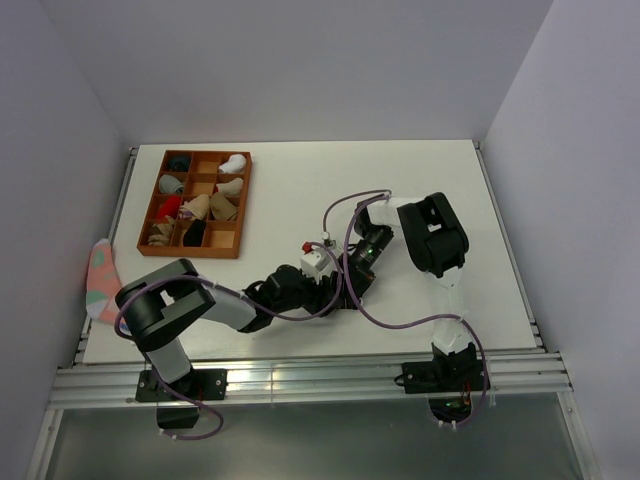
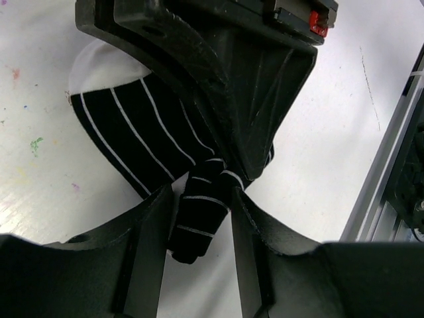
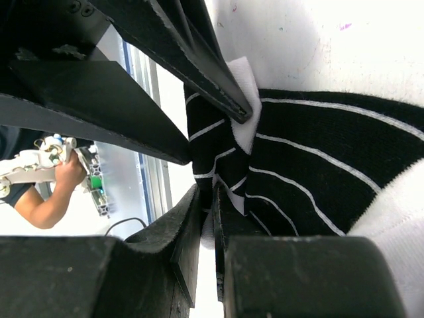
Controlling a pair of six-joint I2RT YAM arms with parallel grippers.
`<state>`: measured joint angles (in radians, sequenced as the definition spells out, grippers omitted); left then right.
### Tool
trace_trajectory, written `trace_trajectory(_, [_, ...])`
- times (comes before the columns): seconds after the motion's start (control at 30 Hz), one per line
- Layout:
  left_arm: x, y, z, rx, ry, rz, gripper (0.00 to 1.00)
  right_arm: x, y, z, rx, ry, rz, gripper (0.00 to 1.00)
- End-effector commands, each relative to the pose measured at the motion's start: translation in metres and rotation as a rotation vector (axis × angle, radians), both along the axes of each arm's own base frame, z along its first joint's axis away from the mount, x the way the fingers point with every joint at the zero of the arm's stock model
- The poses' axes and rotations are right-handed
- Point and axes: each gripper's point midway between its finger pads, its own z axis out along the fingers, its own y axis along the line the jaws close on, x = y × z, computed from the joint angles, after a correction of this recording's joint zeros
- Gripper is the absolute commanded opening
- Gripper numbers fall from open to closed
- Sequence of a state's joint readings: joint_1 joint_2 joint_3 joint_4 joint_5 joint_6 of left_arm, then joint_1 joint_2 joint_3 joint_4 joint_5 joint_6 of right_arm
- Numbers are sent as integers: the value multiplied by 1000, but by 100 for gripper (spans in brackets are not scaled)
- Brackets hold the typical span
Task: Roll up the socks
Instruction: Roll the sock at the center of the board.
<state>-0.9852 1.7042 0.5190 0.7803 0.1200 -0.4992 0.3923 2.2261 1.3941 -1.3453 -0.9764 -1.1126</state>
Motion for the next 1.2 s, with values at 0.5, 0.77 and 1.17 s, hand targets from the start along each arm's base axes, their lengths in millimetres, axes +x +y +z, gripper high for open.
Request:
trace_trajectory(0.5, [-5, -23, -17, 55, 199, 21, 0, 13, -10, -7, -138, -114, -87, 36])
trace_trajectory(0.77, [2, -4, -29, 165, 276, 232, 0, 53, -18, -6, -241, -346, -266, 54])
trace_trajectory(1.17, [-4, -6, -28, 217, 408, 382, 0, 97, -61, 9, -289, -453, -521, 53])
